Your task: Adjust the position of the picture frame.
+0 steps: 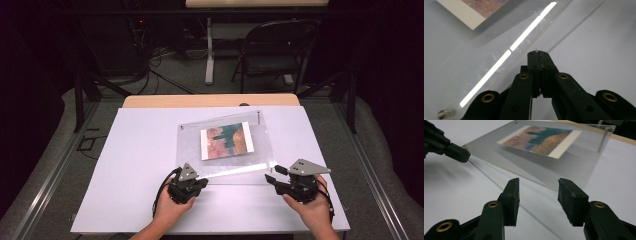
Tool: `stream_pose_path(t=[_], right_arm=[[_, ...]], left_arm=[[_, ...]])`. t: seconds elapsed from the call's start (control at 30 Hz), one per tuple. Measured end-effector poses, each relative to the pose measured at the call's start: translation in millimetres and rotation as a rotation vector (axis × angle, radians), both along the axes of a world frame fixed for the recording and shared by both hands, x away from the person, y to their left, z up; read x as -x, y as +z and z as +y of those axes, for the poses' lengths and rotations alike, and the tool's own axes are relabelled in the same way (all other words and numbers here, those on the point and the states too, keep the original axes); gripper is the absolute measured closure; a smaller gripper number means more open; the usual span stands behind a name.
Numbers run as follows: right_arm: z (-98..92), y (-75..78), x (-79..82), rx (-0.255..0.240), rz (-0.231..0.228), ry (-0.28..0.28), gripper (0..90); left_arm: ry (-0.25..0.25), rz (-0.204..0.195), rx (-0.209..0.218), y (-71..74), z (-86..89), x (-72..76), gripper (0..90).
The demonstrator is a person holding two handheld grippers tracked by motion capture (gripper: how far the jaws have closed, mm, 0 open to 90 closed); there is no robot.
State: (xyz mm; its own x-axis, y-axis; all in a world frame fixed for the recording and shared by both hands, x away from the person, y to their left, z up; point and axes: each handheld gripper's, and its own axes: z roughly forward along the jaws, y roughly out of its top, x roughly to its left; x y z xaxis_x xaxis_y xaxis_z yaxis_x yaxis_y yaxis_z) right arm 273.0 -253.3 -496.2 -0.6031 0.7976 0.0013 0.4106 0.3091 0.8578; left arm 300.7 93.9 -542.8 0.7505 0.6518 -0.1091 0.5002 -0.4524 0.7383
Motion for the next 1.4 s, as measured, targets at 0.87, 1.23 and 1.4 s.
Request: stream_pose_path(t=[0.87, 1.23, 1.4], right_arm=[[-18.1, -46.4, -39.7, 0.047, 0.097, -0.083, 61.1], [-10.4, -59.7, -60.8, 0.061, 0.106, -0.054, 68.9], [-6.1, -60.1, -67.3, 0.054, 0.12, -0.024, 80.1]], left_arm=[[0.032, 0.043, -0.045, -10.2, -15.0, -14.1, 90.0], [0.028, 0.053, -0.047, -11.7, -14.1, -15.2, 90.0], [0.029, 0.06, -0.039, -11.8, -13.5, -16.4, 90.0]])
